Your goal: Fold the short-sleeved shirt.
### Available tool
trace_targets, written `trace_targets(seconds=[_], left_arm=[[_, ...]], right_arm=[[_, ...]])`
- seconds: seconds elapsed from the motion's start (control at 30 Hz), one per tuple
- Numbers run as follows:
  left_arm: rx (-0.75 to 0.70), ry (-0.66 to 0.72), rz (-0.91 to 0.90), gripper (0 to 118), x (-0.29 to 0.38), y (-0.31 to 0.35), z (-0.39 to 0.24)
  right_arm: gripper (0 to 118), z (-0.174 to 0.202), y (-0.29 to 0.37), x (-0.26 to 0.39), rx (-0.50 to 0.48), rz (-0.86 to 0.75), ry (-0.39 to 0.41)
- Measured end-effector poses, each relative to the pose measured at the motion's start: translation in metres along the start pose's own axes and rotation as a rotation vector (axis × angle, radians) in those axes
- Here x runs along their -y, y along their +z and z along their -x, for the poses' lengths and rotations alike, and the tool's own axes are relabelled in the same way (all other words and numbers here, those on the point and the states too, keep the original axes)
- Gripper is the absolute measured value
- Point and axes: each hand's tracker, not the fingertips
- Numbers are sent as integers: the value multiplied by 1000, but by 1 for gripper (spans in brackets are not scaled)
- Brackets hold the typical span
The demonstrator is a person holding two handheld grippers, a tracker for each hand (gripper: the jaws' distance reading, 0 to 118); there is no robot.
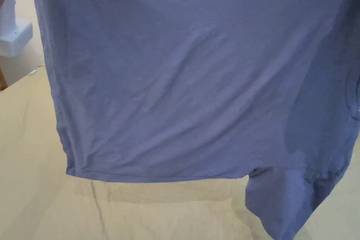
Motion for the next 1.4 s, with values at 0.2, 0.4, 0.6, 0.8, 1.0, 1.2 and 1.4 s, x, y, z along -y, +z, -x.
trace_targets(seconds=[0.2,0.4,0.6,0.8,1.0,1.2,1.4], left_arm=[[7,76,49,0,8,-53,-4],[12,42,97,0,24,-100,-25],[14,36,132,0,57,-138,-47],[57,23,228,0,119,-149,-67],[80,-1,299,0,197,-119,-81],[123,-18,394,0,266,-42,-83],[178,-111,512,0,330,65,-75]], right_arm=[[4,18,-51,4,4,7,23],[4,42,-102,22,16,42,74],[4,60,-135,67,-5,116,23],[4,80,-143,136,-68,214,57],[4,91,-103,213,-156,330,32],[4,90,-32,283,-248,459,23],[4,76,92,342,-361,599,-28]])
